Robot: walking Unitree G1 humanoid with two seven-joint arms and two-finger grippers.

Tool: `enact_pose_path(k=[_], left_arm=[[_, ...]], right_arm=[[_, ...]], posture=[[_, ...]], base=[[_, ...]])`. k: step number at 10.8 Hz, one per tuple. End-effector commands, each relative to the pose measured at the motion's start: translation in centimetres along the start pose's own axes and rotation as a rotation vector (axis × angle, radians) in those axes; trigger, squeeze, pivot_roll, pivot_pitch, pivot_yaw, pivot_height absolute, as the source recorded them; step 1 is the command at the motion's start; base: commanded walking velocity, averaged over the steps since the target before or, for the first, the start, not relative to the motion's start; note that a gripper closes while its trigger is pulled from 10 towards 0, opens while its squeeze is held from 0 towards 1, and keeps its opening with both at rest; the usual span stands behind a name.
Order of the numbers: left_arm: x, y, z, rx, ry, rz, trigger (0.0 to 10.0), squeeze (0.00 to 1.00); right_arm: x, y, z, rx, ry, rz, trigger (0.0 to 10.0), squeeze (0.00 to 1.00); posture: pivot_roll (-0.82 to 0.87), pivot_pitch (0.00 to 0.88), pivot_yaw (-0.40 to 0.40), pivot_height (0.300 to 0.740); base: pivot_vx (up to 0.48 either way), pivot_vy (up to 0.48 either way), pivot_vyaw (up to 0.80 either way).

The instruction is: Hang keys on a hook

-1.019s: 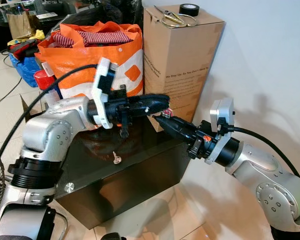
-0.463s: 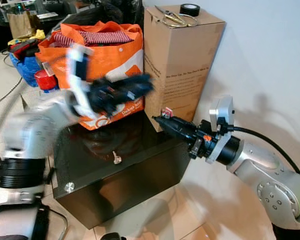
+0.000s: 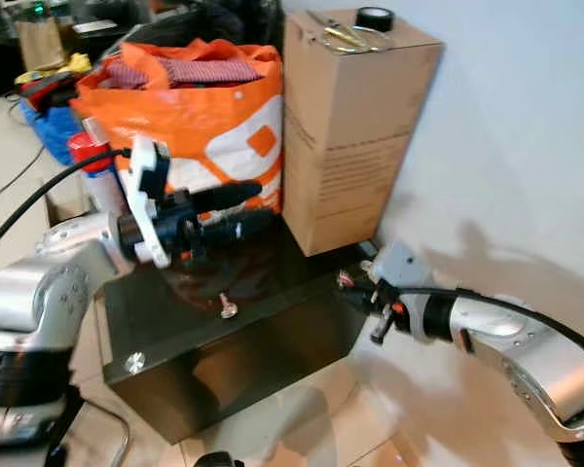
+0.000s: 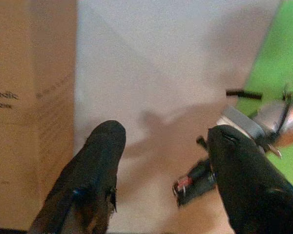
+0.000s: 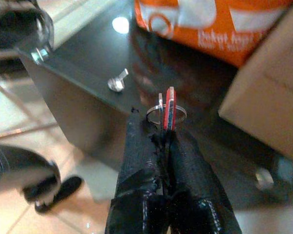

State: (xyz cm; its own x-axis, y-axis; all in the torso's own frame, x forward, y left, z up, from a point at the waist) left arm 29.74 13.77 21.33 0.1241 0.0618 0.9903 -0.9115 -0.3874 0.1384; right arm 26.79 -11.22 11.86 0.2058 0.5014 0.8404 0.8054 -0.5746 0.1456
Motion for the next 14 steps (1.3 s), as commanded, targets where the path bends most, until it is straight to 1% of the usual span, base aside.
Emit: enact_pose_path(k=[1,3,4,5,6,7,8,9,10,11,12,13,14], left_arm=[[-0.9,0.1,-0.2,0.017,-0.053,0.029,10.0,1.00],[-3.7,0.2,-0.9,0.079,-0.167,0.058,10.0,1.00],[-4.5,0.0,-1.1,0.098,-0.209,0.081,10.0,1.00],[-6.6,-1.0,-1.7,0.184,-0.315,0.154,10.0,1.00],[-6.9,-1.0,-1.7,0.193,-0.322,0.155,10.0,1.00],[-7.1,-1.0,-1.5,0.196,-0.320,0.153,10.0,1.00],[-7.2,-0.9,-1.4,0.200,-0.318,0.154,10.0,1.00],[-8.3,-1.4,-1.4,0.247,-0.350,0.208,10.0,1.00],[-8.5,-1.5,-1.4,0.254,-0.357,0.219,10.0,1.00],[-9.7,-1.8,-0.9,0.319,-0.389,0.284,10.0,1.00],[-9.8,-1.8,-0.6,0.344,-0.378,0.289,10.0,1.00],[-10.2,-1.7,-0.4,0.348,-0.380,0.290,10.0,1.00],[-10.5,-1.6,-0.4,0.349,-0.384,0.292,10.0,1.00]], right_arm=[[-0.2,0.3,-0.2,-0.018,-0.033,-0.017,0.0,0.00],[-1.3,0.4,-0.4,-0.020,-0.087,-0.021,0.0,0.00],[-1.6,0.3,-0.5,-0.017,-0.107,-0.024,0.0,0.00],[-3.5,0.6,-0.7,-0.039,-0.214,-0.069,0.0,0.00],[-5.0,1.0,-1.0,-0.064,-0.296,-0.098,0.0,0.00],[-5.9,1.2,-1.1,-0.075,-0.328,-0.096,0.0,0.00],[-6.2,1.3,-1.2,-0.084,-0.345,-0.090,0.0,0.00],[-6.6,1.4,-1.1,-0.096,-0.368,-0.080,0.0,0.00],[-6.5,1.3,-1.0,-0.093,-0.352,-0.043,0.0,0.00],[-8.6,1.6,-0.3,-0.171,-0.391,-0.015,0.0,0.00],[-11.1,2.5,-1.0,-0.243,-0.531,-0.142,0.0,0.00],[-11.5,1.4,-0.4,-0.225,-0.462,0.076,0.0,0.00],[-12.6,1.4,-0.7,-0.235,-0.535,-0.025,0.0,0.00]], posture=[[-0.07,0.000,-0.039,0.740],[-0.07,0.000,-0.049,0.740],[-0.07,0.000,-0.050,0.740],[-0.07,0.000,-0.053,0.740],[-0.07,0.000,-0.055,0.740],[-0.07,0.000,-0.056,0.740],[-0.07,0.000,-0.056,0.740],[-0.07,0.000,-0.055,0.740],[-0.07,0.000,-0.055,0.740],[-0.07,0.000,-0.053,0.740],[-0.07,0.000,-0.055,0.740],[-0.08,0.000,-0.054,0.740],[-0.07,0.000,-0.056,0.740]], base=[[0.000,0.000,0.00],[0.000,0.000,0.00],[0.000,0.000,0.00],[0.000,0.000,0.00],[0.000,0.000,0.00],[0.000,0.000,0.00],[0.000,0.000,0.00],[0.000,0.000,0.00],[0.000,0.000,0.00],[0.000,0.000,0.00],[0.000,0.000,0.00],[0.000,0.000,0.00],[0.000,0.000,0.00]])
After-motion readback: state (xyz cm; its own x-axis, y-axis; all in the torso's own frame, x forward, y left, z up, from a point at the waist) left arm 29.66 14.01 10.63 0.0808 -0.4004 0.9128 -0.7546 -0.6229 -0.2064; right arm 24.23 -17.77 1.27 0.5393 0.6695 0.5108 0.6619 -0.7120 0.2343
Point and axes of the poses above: a point about 5 cm out from each wrist's last joint towards the gripper, its own z axis pointing out of the wrist towards the gripper, its own x axis along the axis of the wrist's last joint, y = z × x, the point moved 4 cm from there along z, pointing out of the wrist towards the gripper, and after that the axes turned 1 degree about -z, right-handed, at the moved point
